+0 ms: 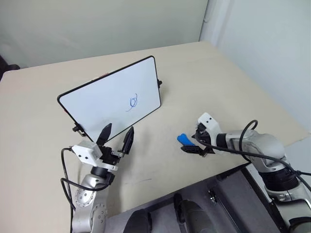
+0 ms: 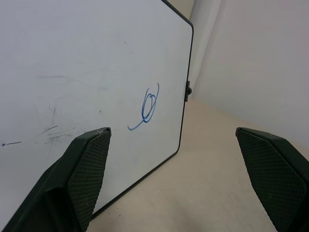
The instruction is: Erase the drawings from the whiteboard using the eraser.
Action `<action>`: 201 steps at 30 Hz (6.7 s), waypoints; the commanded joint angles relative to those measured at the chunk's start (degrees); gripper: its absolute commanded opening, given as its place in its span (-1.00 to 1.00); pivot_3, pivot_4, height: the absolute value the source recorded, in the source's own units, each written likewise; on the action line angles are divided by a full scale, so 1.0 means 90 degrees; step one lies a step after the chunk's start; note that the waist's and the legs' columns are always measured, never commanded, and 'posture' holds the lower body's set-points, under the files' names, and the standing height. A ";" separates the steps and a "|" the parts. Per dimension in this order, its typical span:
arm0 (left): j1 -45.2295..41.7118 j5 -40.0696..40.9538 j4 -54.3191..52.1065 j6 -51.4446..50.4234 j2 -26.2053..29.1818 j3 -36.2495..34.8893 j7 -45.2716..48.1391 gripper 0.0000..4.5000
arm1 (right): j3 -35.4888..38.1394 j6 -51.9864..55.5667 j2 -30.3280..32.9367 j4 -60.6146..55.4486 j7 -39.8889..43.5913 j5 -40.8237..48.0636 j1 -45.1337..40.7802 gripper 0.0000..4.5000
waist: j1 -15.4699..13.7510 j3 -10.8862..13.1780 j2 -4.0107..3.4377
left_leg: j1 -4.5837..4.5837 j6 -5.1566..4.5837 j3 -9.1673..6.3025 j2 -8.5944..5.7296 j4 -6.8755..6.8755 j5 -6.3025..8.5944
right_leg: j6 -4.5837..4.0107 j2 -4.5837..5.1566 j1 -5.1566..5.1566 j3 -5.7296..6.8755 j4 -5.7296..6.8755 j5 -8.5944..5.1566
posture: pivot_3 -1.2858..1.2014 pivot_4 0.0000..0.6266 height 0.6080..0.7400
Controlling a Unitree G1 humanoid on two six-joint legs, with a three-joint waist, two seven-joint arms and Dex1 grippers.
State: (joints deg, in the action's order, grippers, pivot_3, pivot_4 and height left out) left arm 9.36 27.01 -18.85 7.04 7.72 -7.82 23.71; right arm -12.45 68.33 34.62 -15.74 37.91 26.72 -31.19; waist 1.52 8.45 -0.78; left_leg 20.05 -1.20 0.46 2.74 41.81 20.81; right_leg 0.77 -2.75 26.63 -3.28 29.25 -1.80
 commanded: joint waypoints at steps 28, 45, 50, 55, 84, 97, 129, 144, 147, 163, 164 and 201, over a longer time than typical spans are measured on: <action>-0.0146 0.0012 -0.0090 0.0171 0.0066 -0.0072 0.0088 1.00 | 0.0694 -0.2243 -0.1674 0.0806 -0.0336 -0.0220 -0.1014 -0.90 | -0.0002 0.0002 -0.0004 | -0.0002 -0.0001 -0.0002 0.0000 0.0002 0.0000 | -0.0009 0.0000 0.0007 -0.0009 0.0007 0.0007 | 0.03 -0.52 1.00; -0.0135 -0.0025 -0.0106 0.0174 0.0122 -0.0229 0.0031 1.00 | 0.0020 -0.4174 -0.3171 0.3503 -0.0738 -0.1713 -0.2364 -0.90 | -0.0019 0.0002 -0.0004 | 0.0013 0.0017 -0.0002 0.0002 -0.0064 -0.0008 | -0.0094 0.0010 0.0062 -0.0023 0.0028 0.0011 | 0.03 -0.52 1.00; -0.0016 0.0010 -0.0230 0.0143 0.0168 -0.0308 -0.0013 1.00 | -0.0183 -0.4386 -0.3554 0.3634 -0.0647 -0.1860 -0.2479 -0.90 | -0.0019 0.0002 -0.0003 | 0.0013 0.0027 -0.0001 0.0008 -0.0076 -0.0011 | -0.0116 0.0011 0.0090 -0.0030 0.0083 -0.0022 | 0.03 -0.52 1.00; 0.0105 0.0053 -0.0360 0.0088 0.0235 -0.0373 -0.0054 1.00 | -0.0484 -0.4564 -0.3975 0.3831 -0.0564 -0.2038 -0.2618 -0.90 | -0.0010 0.0001 -0.0002 | 0.0012 0.0037 -0.0002 0.0014 -0.0077 -0.0017 | -0.0125 0.0008 0.0094 -0.0024 0.0092 -0.0020 | 0.03 -0.52 1.00; 0.0257 0.0047 -0.0552 0.0104 0.0168 -0.0287 -0.0104 1.00 | 0.0677 -0.5274 -0.4567 0.6796 -0.2200 -0.2605 -0.3877 -0.90 | 0.0049 -0.0001 0.0006 | -0.0001 0.0053 -0.0015 0.0030 -0.0071 -0.0069 | -0.0141 -0.0003 0.0091 -0.0004 0.0102 0.0059 | 0.03 -0.52 1.00; 0.0161 0.0044 -0.0495 0.0082 0.0168 -0.0217 -0.0079 1.00 | -0.0220 -0.5037 -0.4989 0.6169 -0.1457 -0.2977 -0.3429 -0.90 | 0.0154 -0.0001 0.0005 | 0.0011 0.0078 -0.0021 0.0033 -0.0078 -0.0050 | -0.0141 -0.0007 0.0115 0.0004 0.0082 0.0056 | 0.03 -0.52 1.00; 0.0105 0.0039 -0.0373 0.0133 0.0177 -0.0223 -0.0062 1.00 | -0.0471 -0.5044 -0.5363 0.5723 -0.1163 -0.2786 -0.3495 -0.90 | 0.0175 -0.0003 0.0008 | 0.0046 0.0081 -0.0020 0.0038 -0.0082 -0.0050 | -0.0188 -0.0011 0.0155 0.0004 0.0084 0.0084 | 0.03 -0.52 1.00; 0.0177 -0.0035 -0.0458 0.0163 0.0128 -0.0183 -0.0130 1.00 | -0.1297 -0.4941 -0.5480 0.5579 -0.0732 -0.2871 -0.3170 -0.90 | 0.0137 -0.0006 0.0014 | 0.0046 0.0092 -0.0019 0.0038 -0.0080 -0.0056 | -0.0197 -0.0009 0.0151 0.0006 0.0084 0.0083 | 0.03 -0.52 1.00; 0.0189 -0.0021 -0.0467 0.0162 0.0122 -0.0194 -0.0138 1.00 | -0.0852 -0.4974 -0.5471 0.6087 -0.1281 -0.2804 -0.3463 -0.90 | 0.0104 -0.0007 0.0015 | 0.0045 0.0092 -0.0019 0.0037 -0.0079 -0.0055 | -0.0196 -0.0005 0.0148 0.0005 0.0084 0.0082 | 0.03 -0.52 1.00; 0.0214 0.0038 -0.0500 0.0142 0.0161 -0.0224 -0.0113 1.00 | 0.0003 -0.5208 -0.5536 0.6704 -0.1680 -0.2627 -0.3959 -0.90 | 0.0122 -0.0004 0.0021 | 0.0038 0.0076 -0.0023 0.0035 -0.0069 -0.0084 | -0.0168 -0.0012 0.0156 0.0029 0.0083 0.0113 | 0.03 -0.52 1.00; 0.0212 0.0039 -0.0500 0.0141 0.0162 -0.0222 -0.0111 1.00 | -0.0085 -0.5177 -0.5551 0.6621 -0.1600 -0.2664 -0.3899 -0.90 | 0.0142 -0.0004 0.0020 | 0.0040 0.0079 -0.0023 0.0035 -0.0070 -0.0081 | -0.0168 -0.0012 0.0160 0.0030 0.0082 0.0114 | 0.03 -0.52 1.00; -0.0524 -0.0075 0.0283 0.0090 0.0081 0.0248 0.0275 1.00 | -0.0310 0.1449 -0.1309 -0.0792 -0.0989 -0.1515 -0.0834 -0.90 | 0.0063 -0.0005 0.0023 | 0.0038 0.0072 0.0005 0.0013 0.0005 -0.0051 | -0.0111 -0.0010 0.0133 0.0009 0.0080 0.0083 | 0.03 -0.52 1.00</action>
State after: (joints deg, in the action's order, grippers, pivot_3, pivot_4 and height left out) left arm 5.02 26.85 -15.64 7.07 8.58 -5.74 25.94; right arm -14.84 80.45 22.17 -20.10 28.12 11.57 -39.07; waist 2.08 8.40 -0.57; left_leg 20.32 -0.57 0.48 2.82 41.90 20.36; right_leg -0.22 -2.86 27.72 -3.20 29.96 -1.04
